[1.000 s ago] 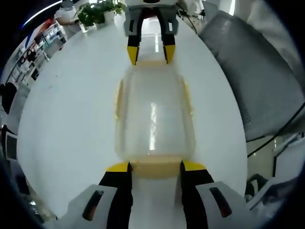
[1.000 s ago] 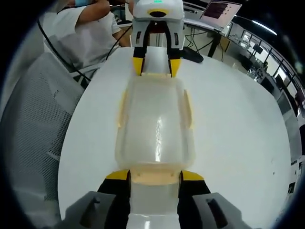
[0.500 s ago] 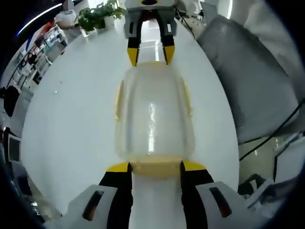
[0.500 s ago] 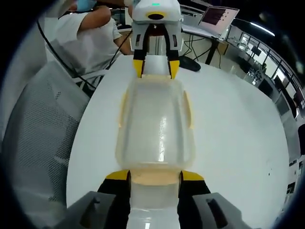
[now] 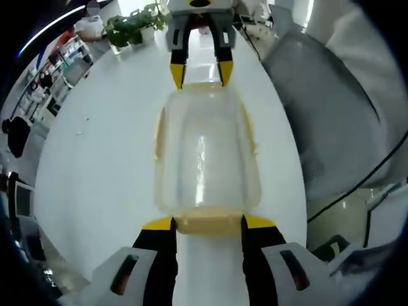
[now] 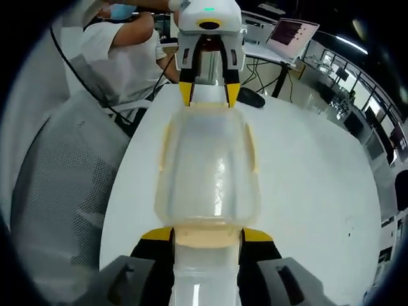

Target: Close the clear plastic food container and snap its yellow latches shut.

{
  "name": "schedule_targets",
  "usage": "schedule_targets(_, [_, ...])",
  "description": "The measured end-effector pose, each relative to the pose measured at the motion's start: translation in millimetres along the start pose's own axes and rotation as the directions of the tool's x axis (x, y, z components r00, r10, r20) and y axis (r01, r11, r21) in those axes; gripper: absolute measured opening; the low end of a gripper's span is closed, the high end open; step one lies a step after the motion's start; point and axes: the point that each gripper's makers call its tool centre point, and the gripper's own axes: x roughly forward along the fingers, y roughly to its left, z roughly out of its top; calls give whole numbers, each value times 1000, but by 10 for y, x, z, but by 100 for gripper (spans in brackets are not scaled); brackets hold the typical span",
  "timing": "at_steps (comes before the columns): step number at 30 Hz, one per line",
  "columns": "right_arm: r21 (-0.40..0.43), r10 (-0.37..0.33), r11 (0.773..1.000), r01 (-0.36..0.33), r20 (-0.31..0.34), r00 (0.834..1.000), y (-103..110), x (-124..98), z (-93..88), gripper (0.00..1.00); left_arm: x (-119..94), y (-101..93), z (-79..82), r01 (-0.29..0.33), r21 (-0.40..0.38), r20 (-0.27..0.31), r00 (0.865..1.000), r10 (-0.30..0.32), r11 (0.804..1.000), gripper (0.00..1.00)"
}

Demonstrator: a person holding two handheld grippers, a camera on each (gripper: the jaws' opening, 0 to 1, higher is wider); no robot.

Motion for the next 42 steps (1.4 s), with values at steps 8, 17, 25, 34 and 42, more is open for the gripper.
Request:
schedule_targets(8, [-11,4,1000,-4,0,1000,36,-153,-25,37,-68,-42,137,1,-7,-8,1000,-1,1000,37])
schedule_targets(17, [-20,1,1000,-1,0,1000,48,-346,-134,37,-83,-50,362,-2,-8,-12,1000,2,1000,37])
schedule_targets(25, [-23,-18,1000,18,-4,1000,44,-504,-295,37,-66,-31,566,-3,-7,-12,1000,3,1000,37])
schedule_targets(34, [-14,-31,999,31,-12,999,51,-684,-523,37,28,9,862,-5,4,-7,1000,5,1000,37])
schedule_targets(42, [-8,-38,999,37,-12,999,54,-820,-690,37,89,29,1062,-6,14,-1,1000,6,1000,37])
